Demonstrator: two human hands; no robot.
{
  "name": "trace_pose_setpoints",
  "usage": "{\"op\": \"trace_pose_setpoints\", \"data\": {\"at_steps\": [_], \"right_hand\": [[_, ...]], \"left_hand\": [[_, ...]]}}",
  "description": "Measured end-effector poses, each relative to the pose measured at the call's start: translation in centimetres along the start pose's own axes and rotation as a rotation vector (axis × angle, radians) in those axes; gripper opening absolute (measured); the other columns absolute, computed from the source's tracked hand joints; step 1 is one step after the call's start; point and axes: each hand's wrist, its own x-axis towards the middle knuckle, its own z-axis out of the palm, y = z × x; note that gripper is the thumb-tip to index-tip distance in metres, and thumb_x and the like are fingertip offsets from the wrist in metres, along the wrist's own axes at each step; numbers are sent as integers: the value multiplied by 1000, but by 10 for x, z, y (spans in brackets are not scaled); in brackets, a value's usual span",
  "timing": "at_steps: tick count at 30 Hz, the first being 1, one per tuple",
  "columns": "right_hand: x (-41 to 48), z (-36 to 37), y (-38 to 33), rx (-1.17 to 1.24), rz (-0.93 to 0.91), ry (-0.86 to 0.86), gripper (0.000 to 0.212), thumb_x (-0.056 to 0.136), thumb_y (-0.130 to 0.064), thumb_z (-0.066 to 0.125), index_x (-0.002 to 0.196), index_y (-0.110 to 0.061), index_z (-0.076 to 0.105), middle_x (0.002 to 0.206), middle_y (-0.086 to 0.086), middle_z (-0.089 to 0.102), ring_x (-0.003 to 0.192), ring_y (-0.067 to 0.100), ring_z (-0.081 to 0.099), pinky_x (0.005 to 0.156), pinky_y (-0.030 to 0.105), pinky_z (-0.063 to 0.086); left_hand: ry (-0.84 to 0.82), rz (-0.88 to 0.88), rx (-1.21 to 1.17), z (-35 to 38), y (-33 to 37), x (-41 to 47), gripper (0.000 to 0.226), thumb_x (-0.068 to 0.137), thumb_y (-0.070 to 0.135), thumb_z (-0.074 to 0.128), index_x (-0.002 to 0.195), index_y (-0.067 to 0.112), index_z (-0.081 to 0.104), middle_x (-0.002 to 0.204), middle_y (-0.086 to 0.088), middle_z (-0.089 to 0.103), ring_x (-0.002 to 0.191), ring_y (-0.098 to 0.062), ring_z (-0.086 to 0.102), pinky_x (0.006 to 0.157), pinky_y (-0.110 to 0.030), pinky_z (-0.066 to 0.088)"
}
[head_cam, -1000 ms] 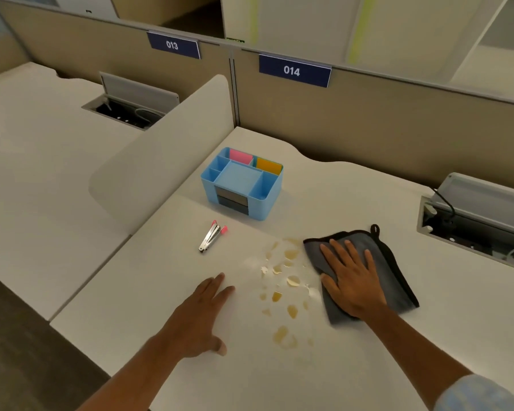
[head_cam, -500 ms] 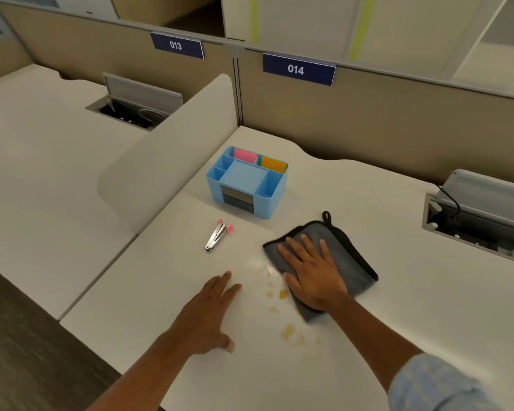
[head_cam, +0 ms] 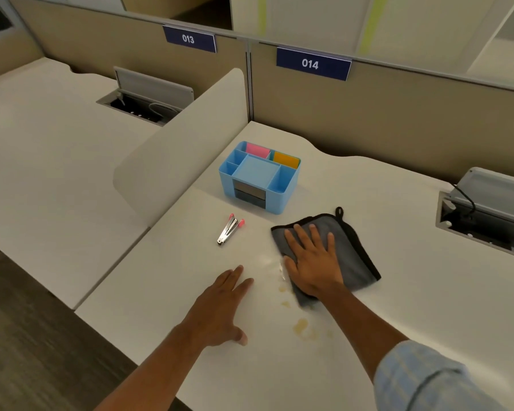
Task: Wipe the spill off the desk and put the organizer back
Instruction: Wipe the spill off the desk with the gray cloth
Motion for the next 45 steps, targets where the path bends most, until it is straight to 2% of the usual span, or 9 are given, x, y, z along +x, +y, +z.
{"op": "trace_pose_setpoints", "data": {"at_steps": [4, 7, 10, 12, 18, 28, 32, 38, 45], "right_hand": [[-24, 4, -18, 5, -142, -25, 68, 98, -57, 19, 162, -39, 7, 172, -6, 7, 159, 27, -5, 124, 61, -7], [-56, 15, -8, 9, -227, 3, 67, 99, -54, 30, 161, -42, 9, 172, -10, 11, 159, 22, -2, 125, 60, 0], [-73, 20, 17, 5, -155, 30, 68, 98, -54, 33, 161, -43, 10, 171, -11, 15, 159, 20, 2, 125, 59, 4], [-65, 15, 27, -9, -38, 28, 68, 98, -57, 27, 162, -42, 8, 172, -8, 10, 159, 21, 0, 125, 58, 2], [-20, 4, -11, 30, 109, -22, 69, 97, -59, 9, 162, -37, 1, 172, -7, -2, 158, 29, -8, 122, 64, -7], [-97, 22, -49, 70, -271, -21, 68, 98, -54, 34, 161, -43, 12, 171, -10, 12, 159, 24, -1, 124, 61, -1], [-125, 25, -8, 54, -138, 28, 71, 95, -52, 41, 161, -41, 17, 171, -10, 15, 159, 23, 9, 124, 60, 6], [-60, 8, -6, 28, 127, -4, 69, 98, -58, 14, 163, -37, 2, 173, -4, 0, 159, 28, -6, 123, 63, -5], [-40, 5, -79, 66, -44, -49, 69, 97, -53, 23, 162, -34, 12, 173, -1, 9, 158, 32, -3, 121, 65, -8]], "left_hand": [[-8, 12, -1, -1, -2, -1, 128, 68, 65, 81, 163, 36, -1, 171, 10, -19, 159, -18, -11, 127, -41, 20], [-8, 31, -54, 0, -10, -6, 127, 71, 63, 81, 162, 36, -4, 166, 14, -29, 158, -15, -16, 124, -32, 11], [15, -2, -50, -3, -28, -14, 127, 72, 64, 79, 162, 35, -6, 160, 15, -35, 156, -15, -20, 121, -29, 4], [26, -51, 10, -8, -42, -21, 128, 71, 69, 77, 163, 32, -4, 168, 8, -28, 158, -19, -16, 124, -32, 4], [5, -107, 29, -15, -53, -30, 130, 68, 75, 74, 163, 26, 1, 173, 3, -12, 160, -21, -6, 127, -39, 14], [18, -111, 17, -21, -49, -32, 130, 64, 75, 77, 163, 27, 8, 173, 8, -6, 160, -18, 2, 121, -39, 35], [28, -111, 10, -19, -49, -33, 131, 64, 76, 75, 163, 27, 5, 172, 9, -9, 160, -17, -1, 120, -40, 37], [12, -114, 13, -21, -47, -34, 131, 66, 75, 76, 163, 26, 3, 172, 9, -11, 160, -18, -3, 120, -41, 38], [9, -128, -14, -26, -44, -37, 130, 67, 71, 79, 163, 25, 5, 172, 11, -11, 160, -17, -2, 119, -43, 39]]}}
